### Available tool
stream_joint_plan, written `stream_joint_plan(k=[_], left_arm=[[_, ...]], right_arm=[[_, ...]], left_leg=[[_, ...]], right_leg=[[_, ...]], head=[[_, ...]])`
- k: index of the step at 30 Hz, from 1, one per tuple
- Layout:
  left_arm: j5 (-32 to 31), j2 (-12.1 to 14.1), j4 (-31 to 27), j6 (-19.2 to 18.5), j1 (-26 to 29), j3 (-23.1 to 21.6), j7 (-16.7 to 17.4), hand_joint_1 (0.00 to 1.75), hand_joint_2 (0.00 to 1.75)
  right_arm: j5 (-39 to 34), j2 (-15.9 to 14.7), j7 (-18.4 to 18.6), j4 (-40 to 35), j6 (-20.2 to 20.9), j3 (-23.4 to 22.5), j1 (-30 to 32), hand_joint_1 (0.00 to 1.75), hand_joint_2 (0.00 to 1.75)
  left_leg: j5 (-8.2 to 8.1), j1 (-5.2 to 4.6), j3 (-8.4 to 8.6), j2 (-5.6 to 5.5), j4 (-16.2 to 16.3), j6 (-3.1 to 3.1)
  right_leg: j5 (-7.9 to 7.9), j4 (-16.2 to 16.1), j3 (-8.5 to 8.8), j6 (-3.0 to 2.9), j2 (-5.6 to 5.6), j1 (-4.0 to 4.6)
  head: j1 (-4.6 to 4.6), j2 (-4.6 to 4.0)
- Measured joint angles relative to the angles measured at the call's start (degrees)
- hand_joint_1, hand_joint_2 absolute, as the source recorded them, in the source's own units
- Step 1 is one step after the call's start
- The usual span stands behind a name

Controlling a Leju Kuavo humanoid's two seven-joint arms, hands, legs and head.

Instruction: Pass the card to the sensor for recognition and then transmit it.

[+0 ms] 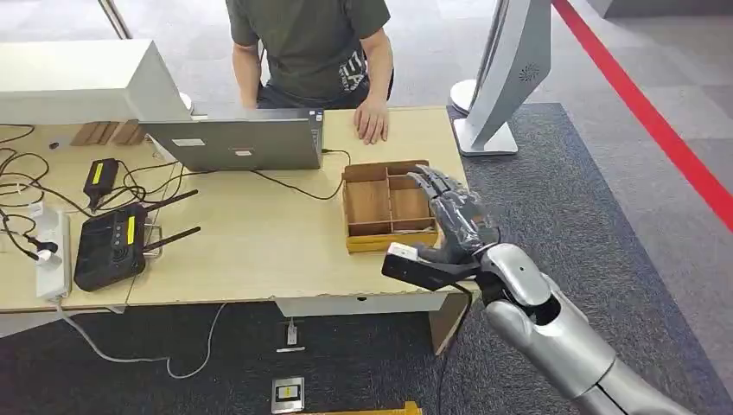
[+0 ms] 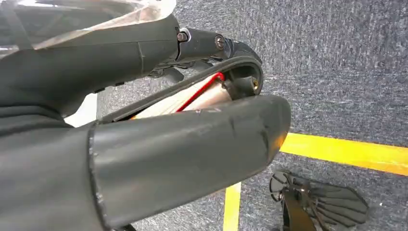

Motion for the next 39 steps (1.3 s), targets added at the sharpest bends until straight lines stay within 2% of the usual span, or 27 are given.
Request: stream_joint_plan(k=[12, 16, 19, 27, 39], left_arm=[[0.15, 0.00, 0.00, 0.18, 0.06, 0.07, 0.13, 0.00, 0.00], [0.18, -0.02, 0.00, 0.24, 0.02, 0.15, 0.13, 0.00, 0.00], [0.17, -0.07, 0.00, 0.22, 0.06, 0.33, -0.07, 0.00, 0.00], [0.13, -0.15, 0.00, 0.13, 0.10, 0.42, -0.22, 0.00, 0.00], [0.15, -0.15, 0.00, 0.13, 0.13, 0.42, 0.00, 0.00, 0.00]], right_arm=[[-0.28, 1.68, -0.79, 4.48, -0.29, 2.12, -1.42, 0.00, 1.75], [-1.31, 2.90, -2.38, 8.43, -2.64, 3.06, -3.32, 0.00, 1.75], [-1.90, 3.19, -2.19, 11.08, -4.02, 3.58, -4.52, 0.00, 1.75], [-2.91, 2.99, -2.56, 18.40, -5.27, 4.50, -6.35, 0.00, 1.75], [-4.63, 4.89, -4.81, 29.61, -8.41, 6.73, -9.13, 0.00, 1.75]], left_leg=[[0.00, 0.00, 0.00, 0.00, 0.00, 0.00], [0.00, 0.00, 0.02, 0.00, 0.00, 0.00], [0.02, 0.00, 0.01, -0.01, 0.01, -0.01], [0.02, -0.01, -0.01, -0.01, 0.01, -0.01], [0.02, 0.00, 0.01, 0.00, 0.01, -0.01]], right_leg=[[0.00, 0.00, 0.00, 0.00, 0.00, 0.00], [0.01, 0.00, 0.00, 0.00, 0.00, 0.00], [0.01, 0.00, 0.00, 0.00, -0.01, 0.00], [0.01, -0.01, 0.00, 0.00, -0.01, -0.01], [0.01, 0.00, 0.00, 0.00, -0.01, 0.00]], head=[[0.00, 0.00], [-0.02, 0.00], [0.00, 0.00], [-0.02, 0.00], [-0.02, 0.00]])
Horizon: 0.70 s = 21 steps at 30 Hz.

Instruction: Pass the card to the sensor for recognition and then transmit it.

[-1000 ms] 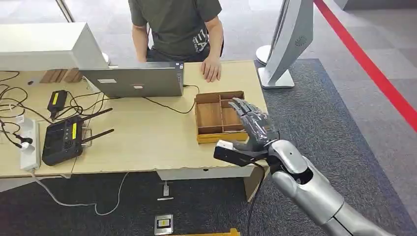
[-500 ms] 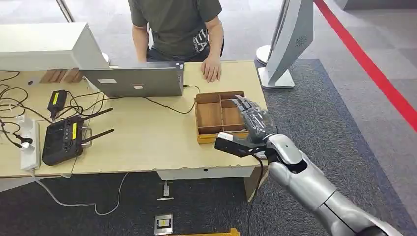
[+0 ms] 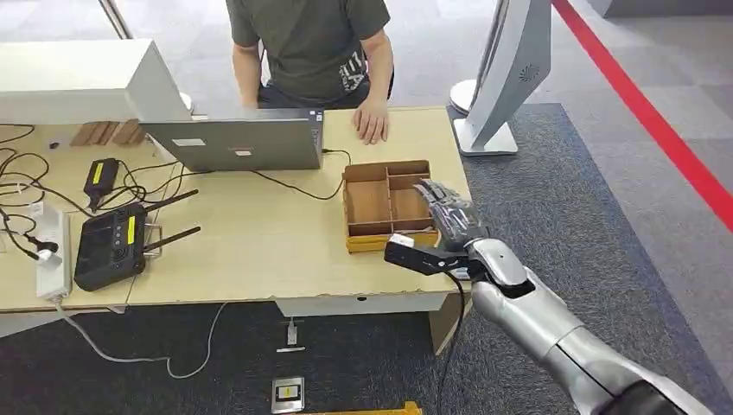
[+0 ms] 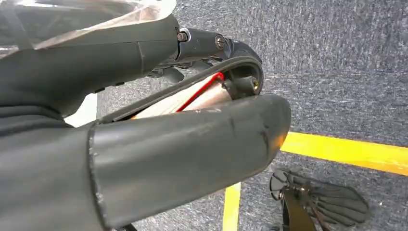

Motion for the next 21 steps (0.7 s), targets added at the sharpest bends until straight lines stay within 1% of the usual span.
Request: stream_joint_plan(k=[10, 14, 21], left_arm=[[-0.07, 0.00, 0.00, -0.20, 0.00, 0.00, 0.07, 0.00, 0.00], [0.06, 0.00, 0.00, -0.24, 0.00, 0.00, -0.04, 0.00, 0.00], [0.35, 0.00, 0.00, -0.15, 0.00, 0.00, 0.66, 0.00, 0.00]], right_arm=[[-0.79, 1.03, -0.48, 3.81, -0.37, 1.42, -0.54, 0.00, 1.75], [-1.36, 1.60, -0.50, 5.16, -1.33, 2.14, -0.76, 0.00, 1.75], [-1.95, 2.41, -0.66, 6.91, -1.97, 2.73, -1.24, 0.00, 1.75]], left_leg=[[0.00, 0.00, -0.01, 0.00, 0.00, 0.00], [0.00, 0.00, 0.00, 0.00, 0.00, 0.00], [0.00, 0.00, 0.00, 0.00, 0.00, 0.00]], right_leg=[[0.00, 0.00, -0.01, 0.00, 0.00, 0.00], [0.00, 0.00, -0.01, 0.00, 0.00, 0.00], [0.00, 0.00, 0.00, 0.00, 0.00, 0.00]], head=[[0.00, 0.00], [0.02, 0.00], [0.02, 0.00]])
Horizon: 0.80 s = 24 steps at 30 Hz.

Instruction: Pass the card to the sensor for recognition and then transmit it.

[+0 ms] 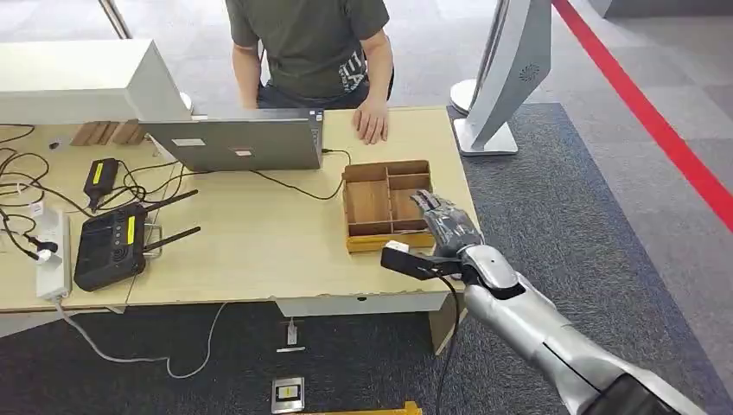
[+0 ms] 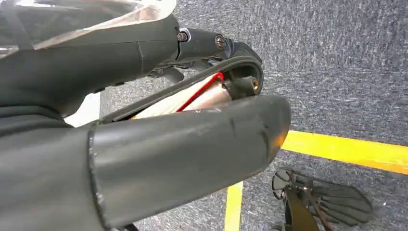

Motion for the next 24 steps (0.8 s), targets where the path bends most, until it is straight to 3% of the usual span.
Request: stream_joint_plan(k=[21, 22, 24], left_arm=[[-0.09, 0.00, 0.00, -0.11, 0.00, 0.02, -0.04, 0.00, 0.00], [-0.09, 0.00, 0.00, -0.15, 0.00, 0.02, -0.04, 0.00, 0.00], [-0.09, 0.00, 0.00, -0.20, 0.01, 0.02, -0.04, 0.00, 0.00]], right_arm=[[0.18, 0.68, 0.66, 3.37, -0.81, 0.87, -0.55, 0.03, 1.75], [0.22, 0.68, 0.77, 3.41, -0.81, 0.87, -0.54, 1.31, 1.75], [0.35, 0.68, 1.03, 3.45, -0.83, 0.90, -0.55, 1.31, 1.75]], left_leg=[[0.00, 0.00, 0.01, 0.00, 0.00, 0.00], [0.00, 0.00, 0.00, 0.00, 0.00, 0.00], [0.00, 0.00, 0.00, 0.00, 0.00, 0.00]], right_leg=[[0.00, 0.00, 0.00, 0.00, 0.00, 0.00], [0.00, 0.00, 0.00, 0.00, 0.00, 0.00], [0.00, -0.01, 0.00, 0.00, 0.00, 0.00]], head=[[0.00, 0.00], [0.00, 0.00], [0.00, 0.00]])
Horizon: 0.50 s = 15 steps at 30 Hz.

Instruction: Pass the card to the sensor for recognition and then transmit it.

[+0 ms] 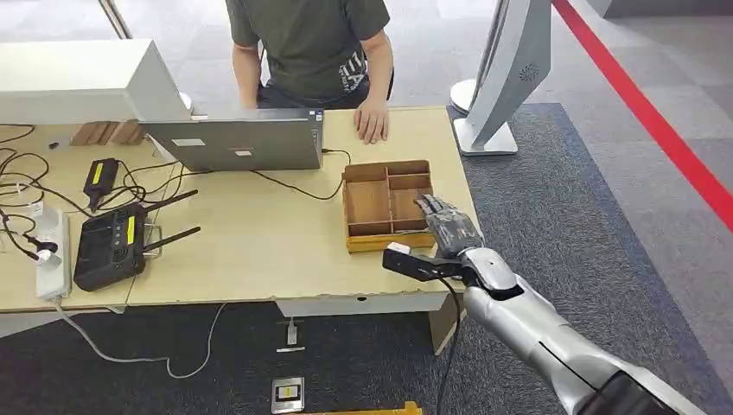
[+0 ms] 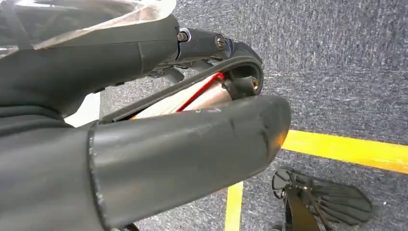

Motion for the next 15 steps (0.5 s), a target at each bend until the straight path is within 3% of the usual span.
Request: stream_joint_plan(k=[1, 15], left_arm=[[0.00, 0.00, 0.00, 0.00, 0.00, 0.00, 0.00, 0.00, 0.00], [-0.42, 0.00, 0.00, -0.20, 0.00, -0.02, -0.20, 0.00, 0.00]], right_arm=[[0.09, 0.00, 0.00, 0.04, 0.00, 0.00, 0.00, 1.75, 1.75], [-0.09, -0.02, 0.00, 0.42, 1.03, 0.02, -0.16, 1.75, 1.75]], left_leg=[[0.00, 0.00, 0.00, 0.00, 0.00, 0.00], [0.00, 0.00, 0.04, 0.01, 0.00, 0.00]], right_leg=[[0.00, 0.00, 0.00, 0.00, 0.00, 0.00], [0.00, 0.00, 0.01, 0.00, 0.00, 0.00]], head=[[-0.02, 0.00], [0.00, 0.00]])
